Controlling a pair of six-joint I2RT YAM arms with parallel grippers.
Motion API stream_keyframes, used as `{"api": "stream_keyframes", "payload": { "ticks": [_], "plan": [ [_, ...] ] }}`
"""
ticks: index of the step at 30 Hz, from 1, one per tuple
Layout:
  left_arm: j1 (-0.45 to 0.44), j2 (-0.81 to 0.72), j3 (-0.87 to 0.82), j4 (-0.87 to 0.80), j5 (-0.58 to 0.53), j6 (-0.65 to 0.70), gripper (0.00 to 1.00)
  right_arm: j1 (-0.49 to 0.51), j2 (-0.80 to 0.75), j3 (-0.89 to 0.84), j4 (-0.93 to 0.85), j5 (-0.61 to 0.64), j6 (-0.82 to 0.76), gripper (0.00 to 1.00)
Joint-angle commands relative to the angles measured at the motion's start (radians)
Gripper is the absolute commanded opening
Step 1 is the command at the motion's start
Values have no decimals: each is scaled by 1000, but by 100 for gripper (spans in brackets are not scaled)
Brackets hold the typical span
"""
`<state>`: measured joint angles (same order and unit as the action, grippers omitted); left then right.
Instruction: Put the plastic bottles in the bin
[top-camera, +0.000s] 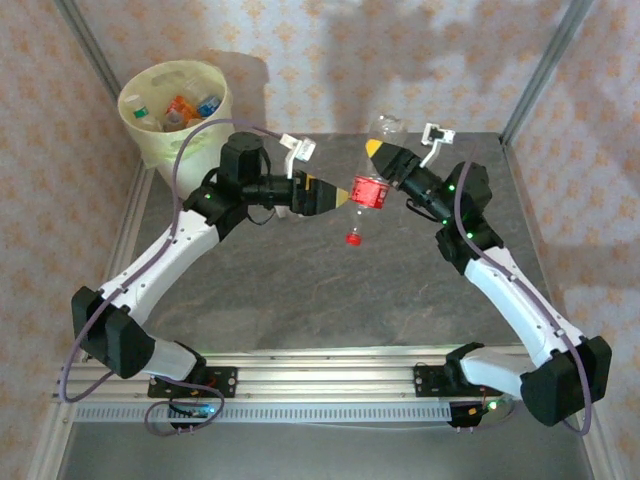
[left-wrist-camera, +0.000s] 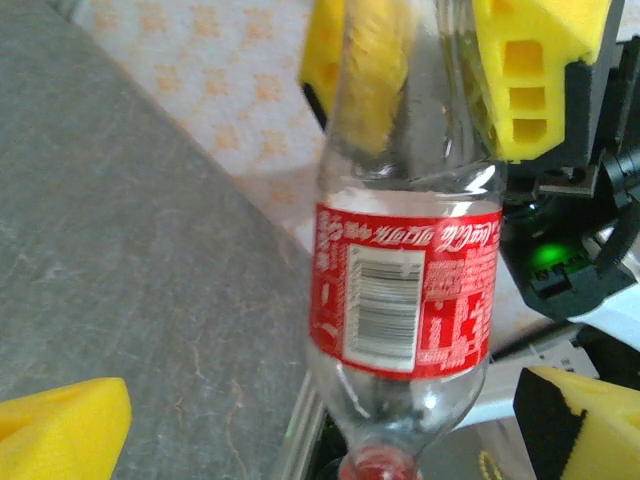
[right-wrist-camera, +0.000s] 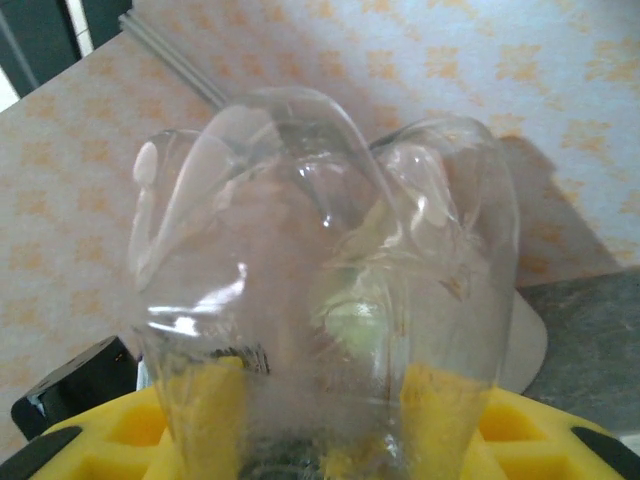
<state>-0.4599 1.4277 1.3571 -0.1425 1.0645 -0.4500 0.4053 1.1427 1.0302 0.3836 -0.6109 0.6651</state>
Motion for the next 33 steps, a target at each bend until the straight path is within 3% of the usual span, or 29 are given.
{"api": "stream_keyframes", "payload": {
  "ticks": [1,6,8,14,18,23,25,30,33],
  "plan": [
    [-13,14,41,130,75,-20,100,51,10,55,66,-36,-56,43],
    [-65,43,60,167,99,-10,95,87,82,97,113,-38,-35,43],
    [-76,43,59,184,117,-4,81,92,109,113,155,-55,-8,43],
    [-82,28,60,148,82,27,60,97,164,140,202,-98,43,43],
    [-81,30,82,54,-3,77,54,96,138,113,169,-44,23,54],
    [-80,30,126,-122,-261,158,47,96,70,111,-15,127,-63,77],
    [-75,24,148,-206,-447,188,46,96,47,108,-111,249,-128,88],
    [-22,41,262,-436,-988,181,46,95,-40,71,-291,512,-234,100],
    [42,71,341,-532,-1140,167,46,95,-52,60,-404,616,-247,99]
  ]
}}
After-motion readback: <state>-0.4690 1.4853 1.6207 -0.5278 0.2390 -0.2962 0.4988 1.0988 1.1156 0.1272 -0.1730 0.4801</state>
